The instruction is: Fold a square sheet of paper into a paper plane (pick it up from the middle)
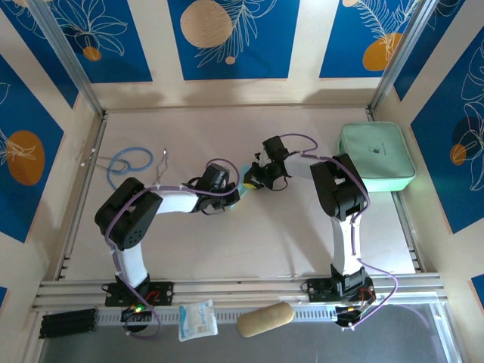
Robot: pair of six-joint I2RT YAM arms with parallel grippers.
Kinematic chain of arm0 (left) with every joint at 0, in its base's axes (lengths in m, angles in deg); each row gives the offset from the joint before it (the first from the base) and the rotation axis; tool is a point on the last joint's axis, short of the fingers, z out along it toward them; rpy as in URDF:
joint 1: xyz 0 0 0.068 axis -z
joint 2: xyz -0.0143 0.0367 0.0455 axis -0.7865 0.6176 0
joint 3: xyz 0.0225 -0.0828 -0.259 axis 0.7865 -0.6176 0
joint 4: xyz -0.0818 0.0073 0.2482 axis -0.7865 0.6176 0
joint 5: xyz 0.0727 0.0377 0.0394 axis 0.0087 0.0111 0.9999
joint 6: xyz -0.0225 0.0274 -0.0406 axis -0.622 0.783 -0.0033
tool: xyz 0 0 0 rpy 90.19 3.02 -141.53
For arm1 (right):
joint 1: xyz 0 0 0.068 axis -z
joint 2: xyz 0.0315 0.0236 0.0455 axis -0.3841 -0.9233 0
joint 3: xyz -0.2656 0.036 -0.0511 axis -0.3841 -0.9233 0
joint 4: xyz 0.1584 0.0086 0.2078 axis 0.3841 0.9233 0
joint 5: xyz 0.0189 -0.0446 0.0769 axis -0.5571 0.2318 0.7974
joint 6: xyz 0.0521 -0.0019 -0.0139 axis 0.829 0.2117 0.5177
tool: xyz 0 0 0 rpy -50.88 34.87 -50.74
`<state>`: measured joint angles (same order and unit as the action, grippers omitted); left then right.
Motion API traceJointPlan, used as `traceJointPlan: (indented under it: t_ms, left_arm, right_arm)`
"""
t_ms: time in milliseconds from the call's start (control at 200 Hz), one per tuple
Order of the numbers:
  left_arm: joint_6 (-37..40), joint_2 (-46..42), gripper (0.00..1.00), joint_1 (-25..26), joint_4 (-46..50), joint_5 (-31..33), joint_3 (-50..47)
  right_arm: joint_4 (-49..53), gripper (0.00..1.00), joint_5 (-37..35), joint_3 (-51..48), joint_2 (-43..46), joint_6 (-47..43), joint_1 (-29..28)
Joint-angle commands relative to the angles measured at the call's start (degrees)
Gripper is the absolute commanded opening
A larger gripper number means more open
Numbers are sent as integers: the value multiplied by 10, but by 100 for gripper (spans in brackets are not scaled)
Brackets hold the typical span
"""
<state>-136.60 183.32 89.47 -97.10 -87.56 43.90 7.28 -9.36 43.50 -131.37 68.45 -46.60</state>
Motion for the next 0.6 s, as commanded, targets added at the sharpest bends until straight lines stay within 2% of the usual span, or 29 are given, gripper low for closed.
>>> traceJointPlan:
  t_ms: [0, 90, 260, 595]
  left_arm:
    - [19, -29, 11, -5, -15, -51, 14]
    - [19, -25, 14, -5, -41, -71, 20]
    - [15, 9, 13, -3, -43, -82, 35]
    - [39, 42, 10, -9, -2, -46, 38]
  right_arm:
    - [49, 9, -27, 3, -22, 4, 0]
    - [54, 9, -31, 1, -22, 8, 0]
    - [63, 7, -33, 4, -26, 16, 0]
    - [96, 6, -33, 23, -34, 13, 0]
